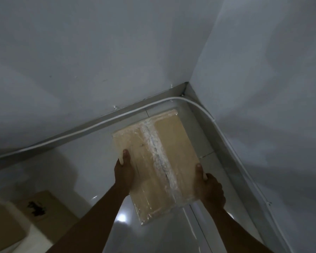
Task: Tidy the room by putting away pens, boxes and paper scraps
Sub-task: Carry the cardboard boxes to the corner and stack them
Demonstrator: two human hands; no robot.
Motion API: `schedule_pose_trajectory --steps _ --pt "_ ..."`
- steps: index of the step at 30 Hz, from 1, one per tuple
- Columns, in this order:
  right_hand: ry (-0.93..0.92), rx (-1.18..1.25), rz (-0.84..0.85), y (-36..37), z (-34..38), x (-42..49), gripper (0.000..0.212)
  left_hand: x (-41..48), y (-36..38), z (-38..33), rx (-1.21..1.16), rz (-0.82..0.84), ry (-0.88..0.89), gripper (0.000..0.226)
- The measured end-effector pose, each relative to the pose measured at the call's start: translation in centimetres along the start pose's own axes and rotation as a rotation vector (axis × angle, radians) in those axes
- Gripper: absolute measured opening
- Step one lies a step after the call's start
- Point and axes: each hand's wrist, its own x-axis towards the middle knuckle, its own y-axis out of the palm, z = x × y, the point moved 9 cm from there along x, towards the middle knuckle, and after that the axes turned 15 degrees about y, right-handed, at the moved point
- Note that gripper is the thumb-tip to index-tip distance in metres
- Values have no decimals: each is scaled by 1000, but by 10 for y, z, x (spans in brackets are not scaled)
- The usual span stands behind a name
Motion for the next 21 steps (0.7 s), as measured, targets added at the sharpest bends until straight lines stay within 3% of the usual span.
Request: schedule_pose_trajectory --steps 7,21 --pt "143 261 2 -17 10 27 90 26 37 -17 27 54 15 66" --pt "414 511 -19 -50 20 51 111 53 90 -26 -93 177 -59 81"
